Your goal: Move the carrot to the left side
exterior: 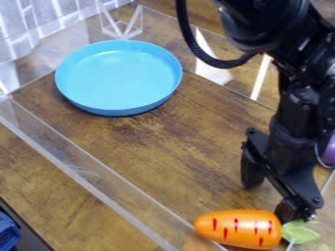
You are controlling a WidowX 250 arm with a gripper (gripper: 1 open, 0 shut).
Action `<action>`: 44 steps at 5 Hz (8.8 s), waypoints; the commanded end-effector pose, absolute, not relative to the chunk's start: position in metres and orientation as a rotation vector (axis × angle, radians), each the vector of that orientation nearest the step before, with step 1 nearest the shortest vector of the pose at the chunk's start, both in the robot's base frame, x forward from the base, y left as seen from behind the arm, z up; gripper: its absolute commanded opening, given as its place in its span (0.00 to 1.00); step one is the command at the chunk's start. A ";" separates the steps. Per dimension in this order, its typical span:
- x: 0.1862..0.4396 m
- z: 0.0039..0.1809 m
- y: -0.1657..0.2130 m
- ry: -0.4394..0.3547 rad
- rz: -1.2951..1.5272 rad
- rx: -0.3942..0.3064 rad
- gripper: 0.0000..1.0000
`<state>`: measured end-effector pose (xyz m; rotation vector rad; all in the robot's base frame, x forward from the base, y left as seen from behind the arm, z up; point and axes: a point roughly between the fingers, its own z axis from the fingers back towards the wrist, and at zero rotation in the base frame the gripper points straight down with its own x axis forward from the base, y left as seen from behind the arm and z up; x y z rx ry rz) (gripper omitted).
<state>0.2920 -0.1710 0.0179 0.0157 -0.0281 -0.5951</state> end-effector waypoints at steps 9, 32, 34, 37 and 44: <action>0.247 0.022 -0.182 0.105 -0.962 0.018 0.00; 0.302 0.062 -0.136 0.171 -0.932 0.275 1.00; 0.292 0.054 -0.133 0.184 -0.962 0.273 1.00; 0.279 0.039 -0.152 0.199 -1.041 0.292 1.00; 0.271 0.029 -0.168 0.254 -1.020 0.315 1.00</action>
